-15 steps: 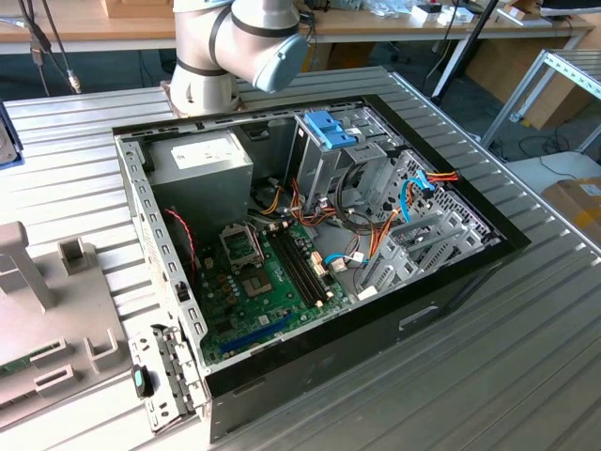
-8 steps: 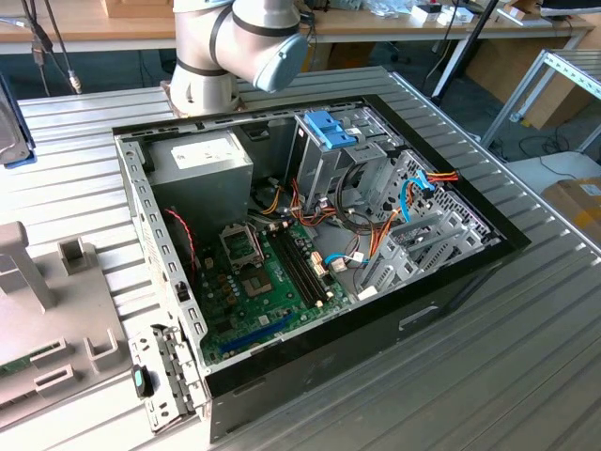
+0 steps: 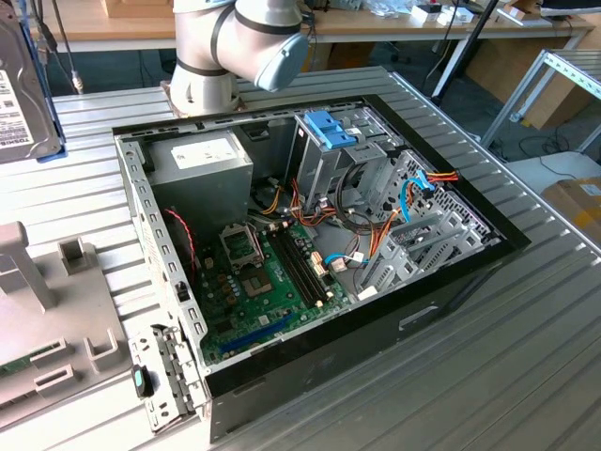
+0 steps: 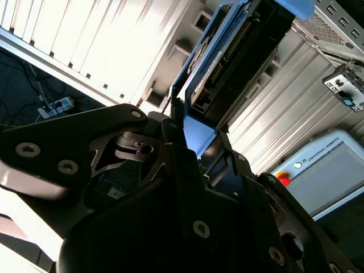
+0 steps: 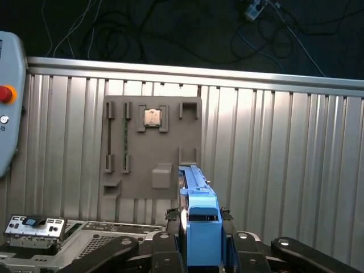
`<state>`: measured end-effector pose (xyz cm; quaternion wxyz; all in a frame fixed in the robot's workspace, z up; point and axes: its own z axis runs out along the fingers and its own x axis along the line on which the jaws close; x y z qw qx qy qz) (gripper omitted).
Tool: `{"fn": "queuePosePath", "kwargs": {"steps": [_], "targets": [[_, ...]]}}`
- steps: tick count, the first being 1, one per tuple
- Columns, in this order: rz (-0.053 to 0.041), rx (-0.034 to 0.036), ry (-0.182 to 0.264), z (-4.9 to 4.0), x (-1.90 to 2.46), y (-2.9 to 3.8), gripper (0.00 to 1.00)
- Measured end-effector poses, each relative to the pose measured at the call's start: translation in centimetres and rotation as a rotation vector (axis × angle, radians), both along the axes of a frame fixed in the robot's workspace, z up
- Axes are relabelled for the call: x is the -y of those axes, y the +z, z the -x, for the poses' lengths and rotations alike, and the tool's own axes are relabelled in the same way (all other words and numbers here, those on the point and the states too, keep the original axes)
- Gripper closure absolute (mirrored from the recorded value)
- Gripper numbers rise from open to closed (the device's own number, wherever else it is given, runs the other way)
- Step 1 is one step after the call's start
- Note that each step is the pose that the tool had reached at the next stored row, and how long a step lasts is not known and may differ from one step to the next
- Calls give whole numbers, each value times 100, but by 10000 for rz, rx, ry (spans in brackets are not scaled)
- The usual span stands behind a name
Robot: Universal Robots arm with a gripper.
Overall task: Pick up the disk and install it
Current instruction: 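Pick up the disk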
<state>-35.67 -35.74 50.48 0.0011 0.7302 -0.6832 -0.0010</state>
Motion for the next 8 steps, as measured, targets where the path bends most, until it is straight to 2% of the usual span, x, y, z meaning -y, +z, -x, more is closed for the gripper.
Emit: {"fn": "queuePosePath", "kwargs": {"steps": [3,5,8], "targets": [[0,-1,0,-95,-4,0,64],[0,1,0,-193,-9,0,64],[0,-1,0,-267,-13,1,64]]}}
